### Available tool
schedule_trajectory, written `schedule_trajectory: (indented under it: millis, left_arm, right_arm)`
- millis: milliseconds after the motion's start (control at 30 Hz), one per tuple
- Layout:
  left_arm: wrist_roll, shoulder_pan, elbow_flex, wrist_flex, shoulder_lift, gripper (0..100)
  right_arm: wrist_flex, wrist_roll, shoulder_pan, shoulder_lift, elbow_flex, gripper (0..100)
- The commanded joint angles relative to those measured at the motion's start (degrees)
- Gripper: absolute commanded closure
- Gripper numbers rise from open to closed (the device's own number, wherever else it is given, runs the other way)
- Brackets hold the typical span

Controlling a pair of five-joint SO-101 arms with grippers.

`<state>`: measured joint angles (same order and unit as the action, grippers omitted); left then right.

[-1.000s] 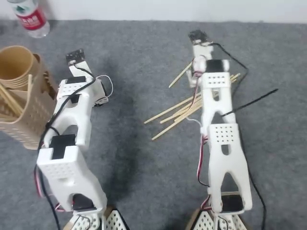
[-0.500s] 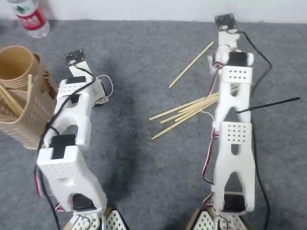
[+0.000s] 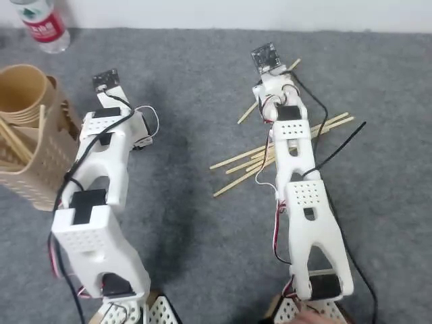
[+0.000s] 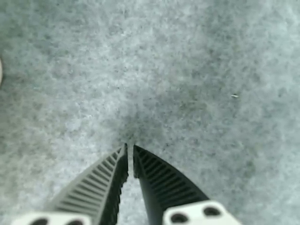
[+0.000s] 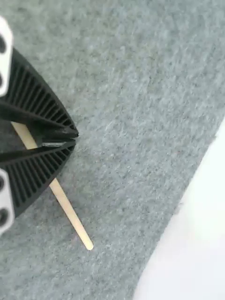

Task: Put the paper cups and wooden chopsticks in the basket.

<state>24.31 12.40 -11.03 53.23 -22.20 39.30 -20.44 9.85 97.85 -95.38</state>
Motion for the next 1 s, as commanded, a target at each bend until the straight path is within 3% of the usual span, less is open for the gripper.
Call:
schedule_trajectory:
  millis: [0, 533, 967]
  left_arm:
    - [0.0, -0.5, 0.5, -0.9, 3.5, 99]
    - [0.0, -0.5, 0.2, -1.4, 3.5, 99]
    - [0.0, -0.4, 0.2, -1.6, 3.5, 99]
  right_arm:
    - [5.6, -1.0, 0.6, -1.1, -0.9, 99.1]
    - [63.3, -0.6, -4.4, -19.5, -0.9, 99.1]
    - [63.8, -1.1, -11.7, -30.2, -0.9, 99.1]
